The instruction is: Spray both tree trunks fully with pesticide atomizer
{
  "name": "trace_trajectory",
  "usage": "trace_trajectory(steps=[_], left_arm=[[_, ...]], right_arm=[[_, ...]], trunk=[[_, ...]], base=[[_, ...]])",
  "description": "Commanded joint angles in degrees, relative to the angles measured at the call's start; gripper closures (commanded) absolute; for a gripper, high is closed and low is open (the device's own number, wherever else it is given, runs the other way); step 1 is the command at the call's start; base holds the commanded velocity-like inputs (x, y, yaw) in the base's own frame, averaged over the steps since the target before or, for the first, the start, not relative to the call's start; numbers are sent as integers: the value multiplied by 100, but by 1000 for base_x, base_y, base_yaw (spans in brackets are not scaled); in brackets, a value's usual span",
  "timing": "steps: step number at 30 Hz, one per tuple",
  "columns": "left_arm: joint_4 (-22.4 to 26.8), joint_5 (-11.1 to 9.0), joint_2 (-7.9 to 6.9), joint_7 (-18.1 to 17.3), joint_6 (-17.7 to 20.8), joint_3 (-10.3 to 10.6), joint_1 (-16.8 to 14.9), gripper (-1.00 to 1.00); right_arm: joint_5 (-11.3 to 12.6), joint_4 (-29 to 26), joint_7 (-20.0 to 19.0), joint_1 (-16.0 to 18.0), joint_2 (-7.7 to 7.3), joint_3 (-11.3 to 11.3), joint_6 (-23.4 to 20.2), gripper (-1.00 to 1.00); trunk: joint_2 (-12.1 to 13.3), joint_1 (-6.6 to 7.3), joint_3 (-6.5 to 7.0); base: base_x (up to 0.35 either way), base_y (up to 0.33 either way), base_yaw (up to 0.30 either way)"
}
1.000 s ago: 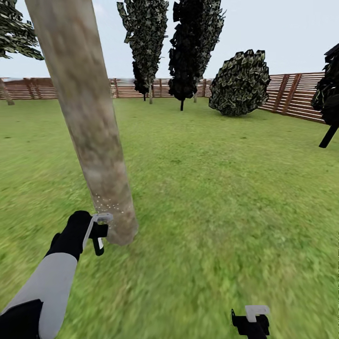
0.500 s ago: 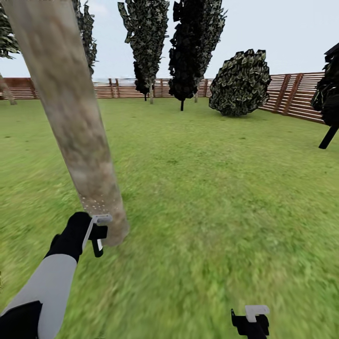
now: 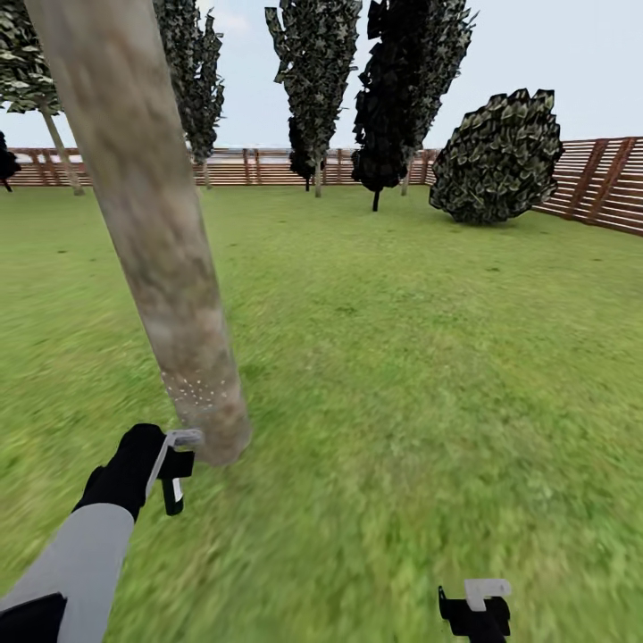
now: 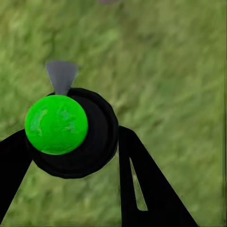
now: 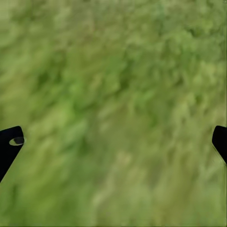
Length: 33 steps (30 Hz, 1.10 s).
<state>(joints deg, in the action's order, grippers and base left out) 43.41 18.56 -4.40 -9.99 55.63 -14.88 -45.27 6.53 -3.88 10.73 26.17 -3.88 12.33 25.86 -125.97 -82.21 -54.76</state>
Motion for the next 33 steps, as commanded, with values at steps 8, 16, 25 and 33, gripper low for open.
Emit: trace_trajectory(steps=[8, 16, 25, 33], left_arm=[[-122, 68, 10, 6, 15, -18, 3, 100], [-123, 66, 8, 111, 16, -16, 372, 100], [-103, 45, 43, 111, 10, -11, 431, 100], [-301, -29, 15, 112, -492, -155, 448, 100]], right_arm=[[57, 2, 17, 2, -8, 50, 16, -100], [66, 1, 17, 2, 0, 50, 16, -100], [68, 1, 3, 2, -2, 50, 16, -100], [59, 10, 16, 2, -8, 50, 16, -100]], trunk=[[-2, -2, -5], [-2, -2, -5], [-2, -2, -5], [-2, -2, -5]], base=[[190, -174, 3], [-67, -61, 106], [77, -83, 186], [165, -234, 5]])
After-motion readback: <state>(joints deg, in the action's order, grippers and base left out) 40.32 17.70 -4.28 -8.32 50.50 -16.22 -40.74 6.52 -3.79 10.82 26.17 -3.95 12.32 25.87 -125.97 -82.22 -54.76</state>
